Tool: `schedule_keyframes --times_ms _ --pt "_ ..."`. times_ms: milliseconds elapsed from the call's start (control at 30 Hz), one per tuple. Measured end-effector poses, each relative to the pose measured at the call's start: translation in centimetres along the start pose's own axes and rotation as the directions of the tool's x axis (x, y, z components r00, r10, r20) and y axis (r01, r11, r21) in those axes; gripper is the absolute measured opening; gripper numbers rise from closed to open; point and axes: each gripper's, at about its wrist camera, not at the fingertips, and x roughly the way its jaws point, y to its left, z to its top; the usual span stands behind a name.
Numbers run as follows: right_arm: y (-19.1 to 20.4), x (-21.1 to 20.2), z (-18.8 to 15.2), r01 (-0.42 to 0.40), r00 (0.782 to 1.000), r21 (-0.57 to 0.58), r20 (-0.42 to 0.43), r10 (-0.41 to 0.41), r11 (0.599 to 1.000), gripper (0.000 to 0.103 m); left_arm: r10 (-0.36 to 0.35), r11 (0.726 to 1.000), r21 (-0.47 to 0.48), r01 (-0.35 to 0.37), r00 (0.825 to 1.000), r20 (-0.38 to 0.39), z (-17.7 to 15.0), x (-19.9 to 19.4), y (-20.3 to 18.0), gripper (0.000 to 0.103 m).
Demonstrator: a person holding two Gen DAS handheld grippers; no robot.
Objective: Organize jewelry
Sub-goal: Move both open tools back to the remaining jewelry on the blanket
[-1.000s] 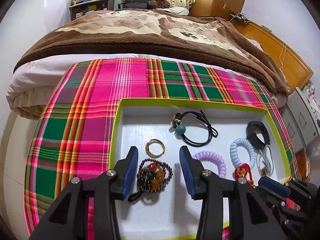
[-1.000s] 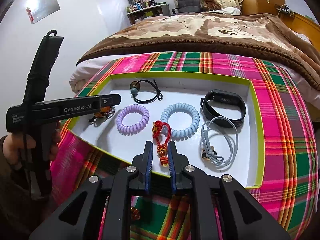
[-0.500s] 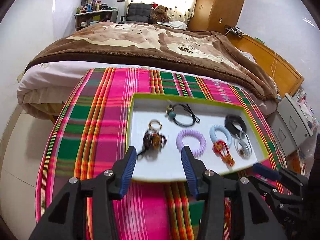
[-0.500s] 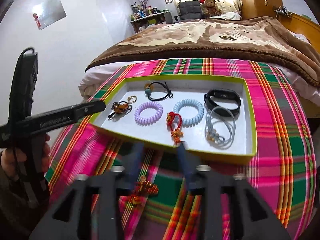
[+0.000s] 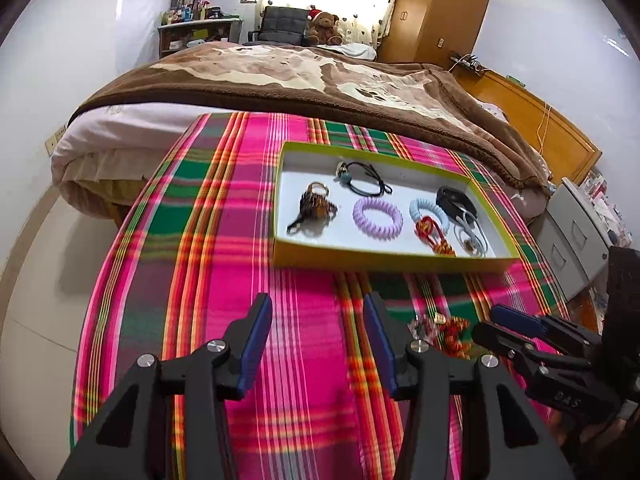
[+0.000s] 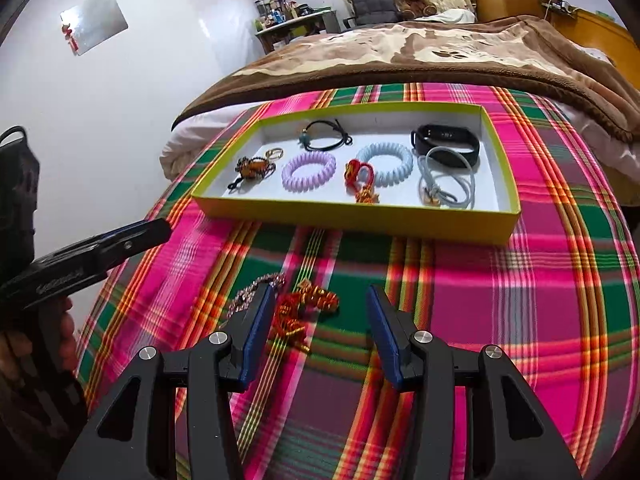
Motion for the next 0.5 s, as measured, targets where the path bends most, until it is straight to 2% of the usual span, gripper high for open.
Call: schedule_keyframes --times_ms 167,233,500 --pt "0.8 0.8 -0.3 0.015 0.999 -0.025 -0.029 -0.016 1.0 0.048 0.024 1.0 -0.008 -0.024 1.0 -0.006 -1.4 -0.5 0.6 0.049" --pt "1.1 1.2 -0.4 0.024 0.999 -0.032 -0.036 -0.025 0.999 0.048 0.012 1.0 -0.017 -0.012 1.0 -0.009 -1.9 -0.7 0.8 0.049" --pt "2.0 2.4 -0.5 0.109 0.992 -0.076 -0.056 -0.113 0.991 0.048 0.001 0.999 -0.041 -0.001 1.0 -0.004 -2.9 -1.5 1.8 0.049"
